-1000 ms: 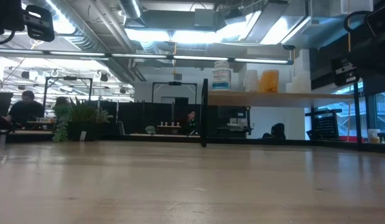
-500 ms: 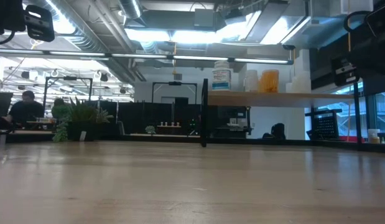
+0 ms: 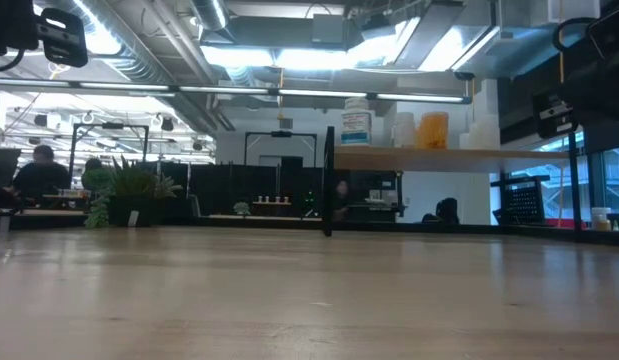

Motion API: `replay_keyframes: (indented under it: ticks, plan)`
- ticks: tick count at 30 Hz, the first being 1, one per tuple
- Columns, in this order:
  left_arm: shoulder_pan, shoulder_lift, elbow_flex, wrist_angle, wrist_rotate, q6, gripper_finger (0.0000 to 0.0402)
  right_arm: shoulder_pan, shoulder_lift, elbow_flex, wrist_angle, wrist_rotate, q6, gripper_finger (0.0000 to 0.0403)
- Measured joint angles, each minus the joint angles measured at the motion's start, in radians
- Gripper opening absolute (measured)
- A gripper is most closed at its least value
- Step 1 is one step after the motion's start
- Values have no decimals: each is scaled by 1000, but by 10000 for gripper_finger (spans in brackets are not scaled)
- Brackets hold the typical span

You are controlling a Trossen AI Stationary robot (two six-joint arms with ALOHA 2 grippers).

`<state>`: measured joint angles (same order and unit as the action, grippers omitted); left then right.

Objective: Pick and place medicine bottles onto shelf by color
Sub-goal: Return to Home Position

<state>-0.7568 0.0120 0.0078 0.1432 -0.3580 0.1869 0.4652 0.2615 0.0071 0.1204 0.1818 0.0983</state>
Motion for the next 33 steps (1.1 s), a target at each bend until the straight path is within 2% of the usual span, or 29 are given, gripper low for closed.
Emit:
replay_keyframes:
  ticks: [5, 21, 33]
  plan:
    - [0, 0, 0, 0, 0, 0, 2, 0, 0, 0, 0, 0, 0, 19]
    - [0, 0, 0, 0, 0, 0, 31, 0, 0, 0, 0, 0, 0, 19]
    - [0, 0, 0, 0, 0, 0, 14, 0, 0, 0, 0, 0, 1, 19]
